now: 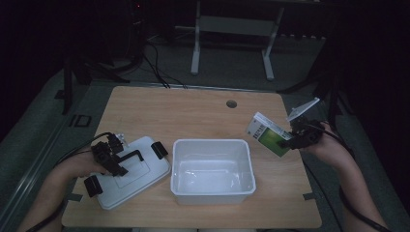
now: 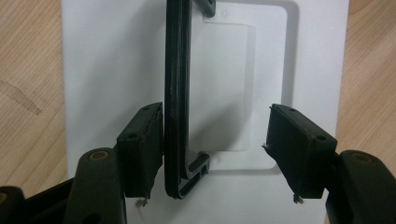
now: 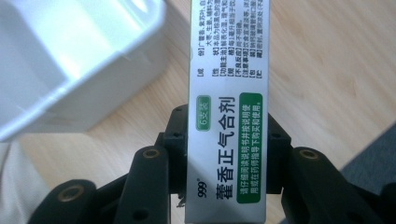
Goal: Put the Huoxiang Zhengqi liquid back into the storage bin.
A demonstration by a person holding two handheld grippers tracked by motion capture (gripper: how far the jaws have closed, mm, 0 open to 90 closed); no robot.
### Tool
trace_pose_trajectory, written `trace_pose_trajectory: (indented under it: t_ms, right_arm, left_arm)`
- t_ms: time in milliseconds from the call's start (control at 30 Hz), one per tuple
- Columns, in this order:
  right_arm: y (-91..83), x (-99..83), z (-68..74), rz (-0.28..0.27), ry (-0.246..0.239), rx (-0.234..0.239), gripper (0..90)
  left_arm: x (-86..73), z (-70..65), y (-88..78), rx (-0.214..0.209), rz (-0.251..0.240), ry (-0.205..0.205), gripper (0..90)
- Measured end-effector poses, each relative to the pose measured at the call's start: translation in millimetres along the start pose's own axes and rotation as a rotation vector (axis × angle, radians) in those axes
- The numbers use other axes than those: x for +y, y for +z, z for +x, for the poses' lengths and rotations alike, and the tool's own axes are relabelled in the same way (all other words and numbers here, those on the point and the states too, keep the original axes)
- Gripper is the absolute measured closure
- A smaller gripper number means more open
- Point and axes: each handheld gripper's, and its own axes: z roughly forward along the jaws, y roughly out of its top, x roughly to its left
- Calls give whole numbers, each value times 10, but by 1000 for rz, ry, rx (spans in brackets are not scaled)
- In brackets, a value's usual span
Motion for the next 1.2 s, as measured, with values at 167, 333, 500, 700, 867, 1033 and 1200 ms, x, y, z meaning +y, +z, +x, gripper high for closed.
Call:
trace_pose_trajectory:
  t_ms: [167,333,500,700,867,1033,1200]
  right_arm:
    - [-122,182,241,-31,-99,18,638]
    - [-172,340,490,-48,-189,62,638]
    - [-165,451,722,-68,-274,127,637]
    - [-79,547,965,-61,-358,187,637]
    - [2,585,1122,-42,-414,224,637]
    - [80,596,1248,-12,-452,246,637]
    - [189,582,1316,19,-480,260,637]
  left_arm:
    - [8,-11,3,-3,0,-2,372]
    - [9,-21,-2,-2,-2,3,372]
    - [3,-27,4,-2,-1,3,373]
    - [-9,-23,2,-3,1,3,372]
    - [-15,-17,6,-1,4,3,372]
    - [-13,-21,10,-3,6,2,372]
    - [-4,-27,20,-3,6,2,372]
